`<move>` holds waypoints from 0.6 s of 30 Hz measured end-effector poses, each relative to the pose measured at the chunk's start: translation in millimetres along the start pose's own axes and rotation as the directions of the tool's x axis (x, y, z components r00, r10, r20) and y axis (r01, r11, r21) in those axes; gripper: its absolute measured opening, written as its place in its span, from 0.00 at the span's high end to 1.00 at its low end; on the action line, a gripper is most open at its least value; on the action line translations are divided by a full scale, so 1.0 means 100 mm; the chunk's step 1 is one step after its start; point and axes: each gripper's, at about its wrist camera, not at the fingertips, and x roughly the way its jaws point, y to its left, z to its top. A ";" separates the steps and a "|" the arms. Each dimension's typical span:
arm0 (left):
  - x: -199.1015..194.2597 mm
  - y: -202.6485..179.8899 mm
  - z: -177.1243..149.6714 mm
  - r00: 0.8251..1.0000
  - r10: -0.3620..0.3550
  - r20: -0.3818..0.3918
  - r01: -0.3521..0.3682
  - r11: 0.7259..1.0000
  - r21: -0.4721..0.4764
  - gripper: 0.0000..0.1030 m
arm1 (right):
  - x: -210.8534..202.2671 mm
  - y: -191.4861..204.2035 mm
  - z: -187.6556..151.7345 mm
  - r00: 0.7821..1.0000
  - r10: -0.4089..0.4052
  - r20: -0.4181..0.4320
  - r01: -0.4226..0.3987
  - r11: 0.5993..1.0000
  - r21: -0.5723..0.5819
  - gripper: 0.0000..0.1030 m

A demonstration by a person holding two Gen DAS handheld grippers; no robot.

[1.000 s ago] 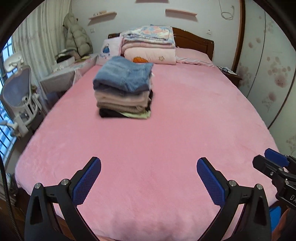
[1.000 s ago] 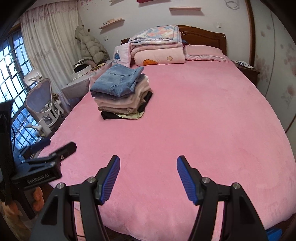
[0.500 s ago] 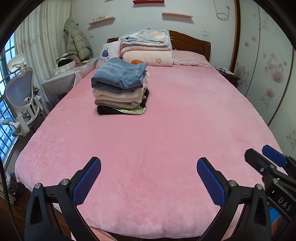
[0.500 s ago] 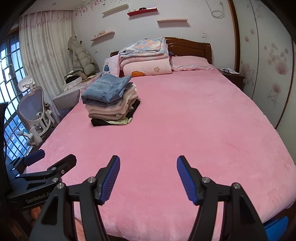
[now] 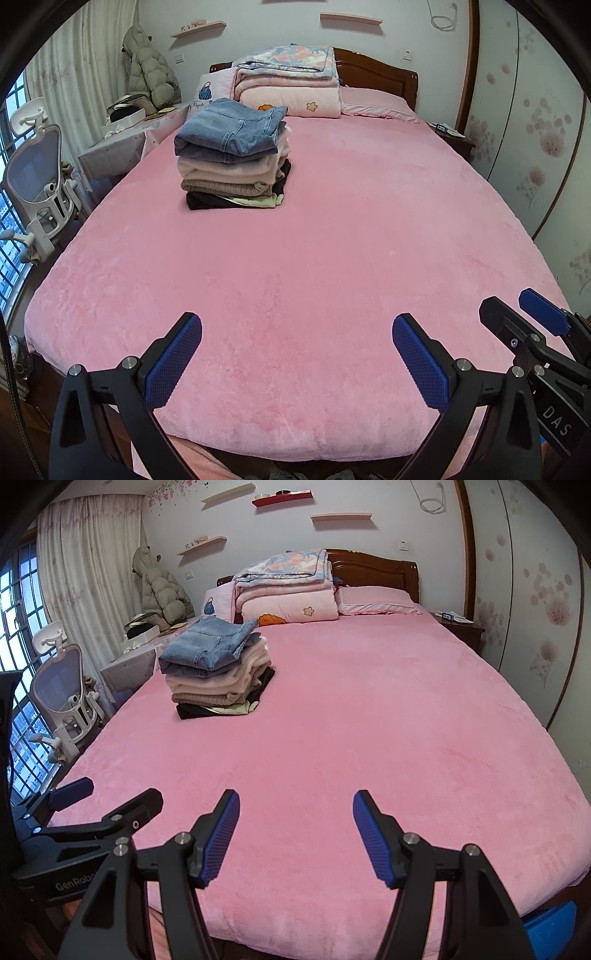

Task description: Fold large clothes

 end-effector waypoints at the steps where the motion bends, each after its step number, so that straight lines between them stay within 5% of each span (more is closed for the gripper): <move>1: 0.00 0.00 -0.01 1.000 0.003 -0.002 -0.003 1.000 0.000 0.00 | 0.01 0.00 -0.01 1.000 0.002 -0.003 -0.002 1.000 0.002 0.38; 18: 0.03 0.00 -0.04 1.000 0.005 -0.021 -0.005 1.000 -0.007 0.00 | 0.08 -0.05 -0.04 1.000 -0.014 -0.013 0.014 1.000 0.004 0.38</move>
